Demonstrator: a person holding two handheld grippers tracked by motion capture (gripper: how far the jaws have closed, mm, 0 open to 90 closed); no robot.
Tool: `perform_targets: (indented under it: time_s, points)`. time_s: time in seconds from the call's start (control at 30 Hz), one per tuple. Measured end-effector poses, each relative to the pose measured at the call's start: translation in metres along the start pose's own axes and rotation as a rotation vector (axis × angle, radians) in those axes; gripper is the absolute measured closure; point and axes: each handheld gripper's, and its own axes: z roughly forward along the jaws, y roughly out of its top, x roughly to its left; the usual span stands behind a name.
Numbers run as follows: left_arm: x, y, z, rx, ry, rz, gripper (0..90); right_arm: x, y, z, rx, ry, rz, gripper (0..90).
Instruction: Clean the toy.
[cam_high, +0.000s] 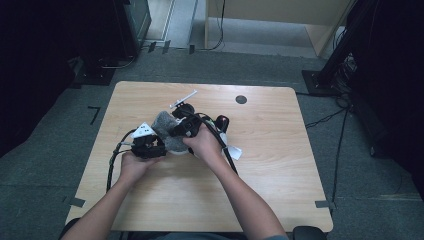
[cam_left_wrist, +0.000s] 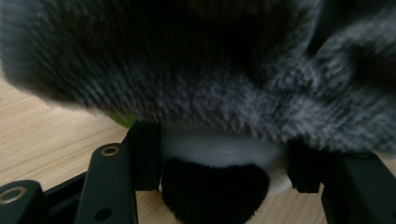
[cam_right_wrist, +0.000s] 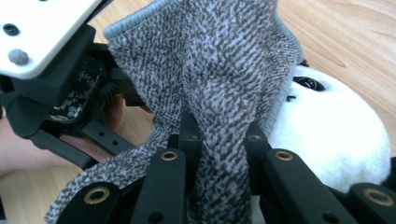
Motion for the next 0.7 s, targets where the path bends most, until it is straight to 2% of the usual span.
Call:
perform_targets:
  time_s: [0.1,0.17,0.23,0.3,0.5,0.7]
  points:
    - [0.001,0.001,0.0,0.003,0.002,-0.015,41.8,-0.002,-0.003,-0.011,0.021,-0.036,-0.033,78.2]
    - [0.001,0.001,0.0,0.004,0.002,-0.018,41.8,-0.004,-0.004,-0.014,0.034,-0.041,-0.04,78.3]
    - [0.001,0.001,0.0,0.002,0.002,-0.024,42.0,-0.013,-0.009,-0.024,0.063,-0.05,-0.042,78.3]
    - [0.001,0.001,0.0,0.002,-0.001,-0.027,42.1,-0.019,-0.014,-0.031,0.068,-0.052,-0.045,78.3]
    - [0.0,0.001,0.0,0.0,-0.004,-0.025,42.2,-0.034,-0.029,-0.047,0.04,-0.028,-0.021,78.3]
    - [0.001,0.002,0.0,0.001,-0.007,-0.034,42.3,-0.045,-0.035,-0.061,0.016,-0.03,0.008,78.3]
